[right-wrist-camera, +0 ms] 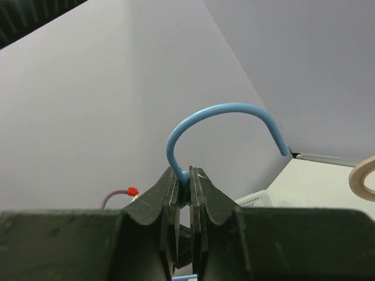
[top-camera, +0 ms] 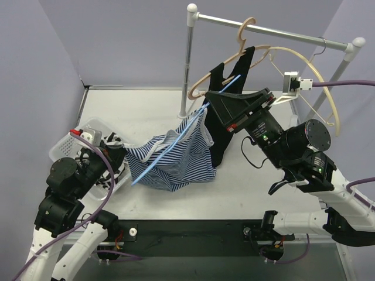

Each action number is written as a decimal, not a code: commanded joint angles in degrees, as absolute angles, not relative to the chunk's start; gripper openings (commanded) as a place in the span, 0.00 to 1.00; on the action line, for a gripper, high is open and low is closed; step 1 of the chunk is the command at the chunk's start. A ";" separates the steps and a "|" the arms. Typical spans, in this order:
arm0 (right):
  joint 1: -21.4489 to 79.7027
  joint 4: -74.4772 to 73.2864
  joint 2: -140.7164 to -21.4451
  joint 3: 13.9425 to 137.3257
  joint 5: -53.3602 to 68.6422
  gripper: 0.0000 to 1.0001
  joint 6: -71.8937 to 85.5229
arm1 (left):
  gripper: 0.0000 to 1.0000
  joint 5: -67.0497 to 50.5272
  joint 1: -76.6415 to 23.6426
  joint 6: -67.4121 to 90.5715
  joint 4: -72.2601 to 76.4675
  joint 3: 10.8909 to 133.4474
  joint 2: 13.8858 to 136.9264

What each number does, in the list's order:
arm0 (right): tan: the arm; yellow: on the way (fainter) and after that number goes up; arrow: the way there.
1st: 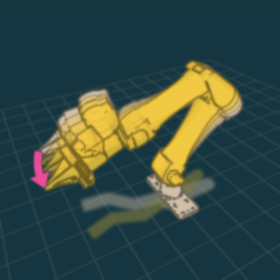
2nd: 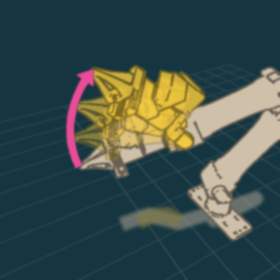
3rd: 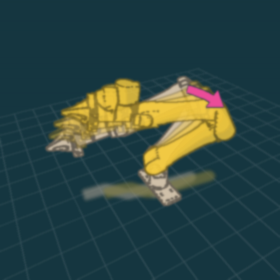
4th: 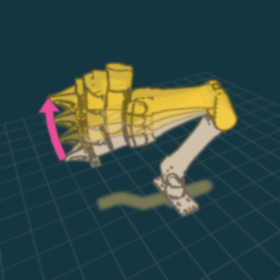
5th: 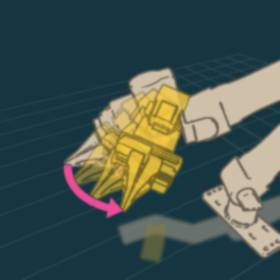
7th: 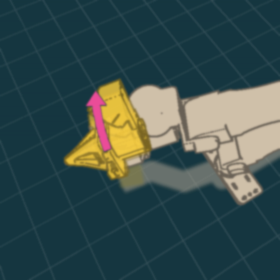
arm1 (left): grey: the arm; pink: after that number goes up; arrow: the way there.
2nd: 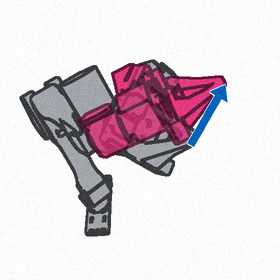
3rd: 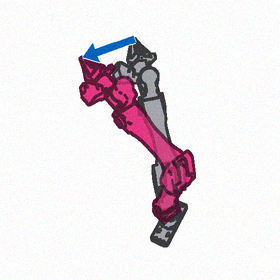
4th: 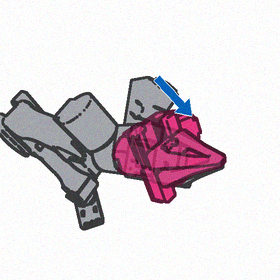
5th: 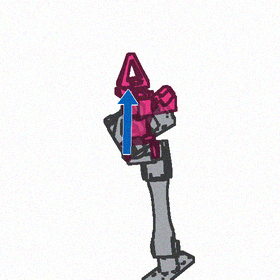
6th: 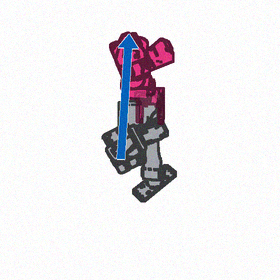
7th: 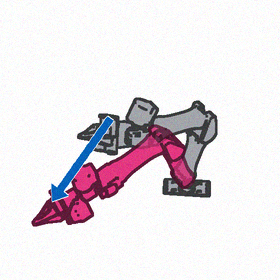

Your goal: Remove the tank top from the hanger

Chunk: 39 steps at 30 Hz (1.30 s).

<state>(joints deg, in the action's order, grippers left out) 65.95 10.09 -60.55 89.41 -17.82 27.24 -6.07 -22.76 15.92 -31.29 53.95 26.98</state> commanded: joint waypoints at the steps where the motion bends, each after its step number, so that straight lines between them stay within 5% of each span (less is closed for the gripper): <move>1: 65.48 8.88 -59.59 92.91 -10.63 0.00 23.47 | 0.00 -2.47 -22.50 13.19 -28.47 62.30 30.93; 12: 64.42 20.91 -53.00 79.89 -7.84 0.00 40.34 | 0.00 5.88 -22.50 13.44 -24.71 68.29 33.75; 21: 64.42 10.34 -52.47 82.79 6.23 0.00 34.46 | 0.00 11.33 -22.59 8.36 -25.31 81.28 39.28; 28: 63.37 12.65 -46.67 72.43 5.63 0.00 36.82 | 0.00 22.84 -22.50 -0.34 -27.34 94.04 46.84; 39: 63.46 16.43 -42.98 67.77 6.51 0.00 41.31 | 0.00 37.26 -22.50 -16.44 -15.02 87.71 49.48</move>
